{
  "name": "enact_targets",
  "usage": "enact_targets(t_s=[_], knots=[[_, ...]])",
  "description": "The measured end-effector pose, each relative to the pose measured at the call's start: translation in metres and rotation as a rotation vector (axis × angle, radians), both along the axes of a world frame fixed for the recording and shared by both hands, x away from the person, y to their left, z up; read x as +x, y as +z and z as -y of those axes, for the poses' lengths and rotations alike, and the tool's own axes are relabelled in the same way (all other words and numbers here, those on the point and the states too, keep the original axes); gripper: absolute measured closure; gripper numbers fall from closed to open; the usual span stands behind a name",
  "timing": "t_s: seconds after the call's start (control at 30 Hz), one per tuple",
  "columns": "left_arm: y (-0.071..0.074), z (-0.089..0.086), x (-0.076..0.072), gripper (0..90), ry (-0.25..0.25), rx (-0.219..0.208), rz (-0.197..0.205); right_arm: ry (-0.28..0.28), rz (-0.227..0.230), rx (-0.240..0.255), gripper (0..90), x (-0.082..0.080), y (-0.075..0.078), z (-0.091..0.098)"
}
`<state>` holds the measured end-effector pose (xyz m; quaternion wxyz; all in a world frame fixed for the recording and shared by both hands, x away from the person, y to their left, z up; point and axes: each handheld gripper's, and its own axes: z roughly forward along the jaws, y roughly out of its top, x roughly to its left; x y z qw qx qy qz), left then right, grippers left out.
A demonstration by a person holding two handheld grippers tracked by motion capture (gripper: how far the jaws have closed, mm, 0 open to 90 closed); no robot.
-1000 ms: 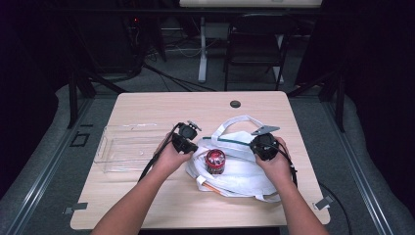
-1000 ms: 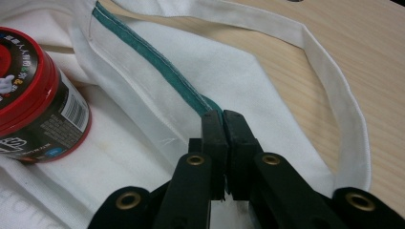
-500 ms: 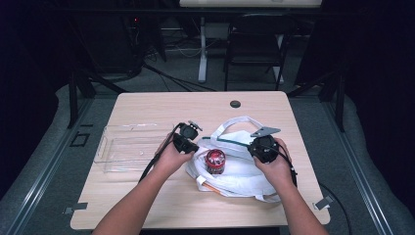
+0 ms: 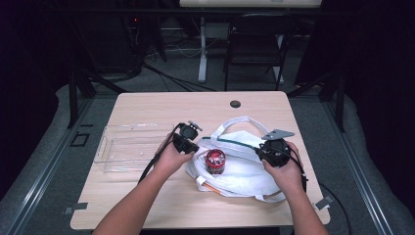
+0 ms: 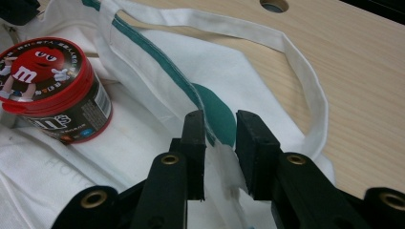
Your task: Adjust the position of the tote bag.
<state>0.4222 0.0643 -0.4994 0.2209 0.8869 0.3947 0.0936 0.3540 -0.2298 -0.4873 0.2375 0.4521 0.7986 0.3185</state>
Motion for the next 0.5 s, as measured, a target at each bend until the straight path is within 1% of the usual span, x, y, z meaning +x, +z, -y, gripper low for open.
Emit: enact_targets(t_s=[0.07, 0.13, 0.23, 0.33, 0.43, 0.5], knots=[[0.0, 0.0, 0.0, 83.0, 0.001, 0.0, 0.0, -0.02, 0.009, 0.014, 73.0, -0.003, -0.001, 0.004], [0.0, 0.0, 0.0, 83.0, 0.001, 0.0, 0.0, -0.027, 0.016, 0.026, 72.4, -0.006, -0.002, 0.009], [0.0, 0.0, 0.0, 83.0, -0.001, 0.002, 0.0, -0.048, 0.012, 0.032, 70.3, -0.008, -0.002, 0.014], [0.0, 0.0, 0.0, 83.0, 0.0, 0.0, 0.0, -0.051, 0.012, 0.033, 68.7, -0.009, -0.003, 0.018], [0.0, 0.0, 0.0, 83.0, -0.001, -0.002, -0.001, -0.047, -0.001, 0.03, 68.1, -0.01, -0.004, 0.021], [0.0, 0.0, 0.0, 83.0, -0.001, -0.002, -0.001, -0.044, -0.002, 0.029, 68.2, -0.01, -0.005, 0.022]])
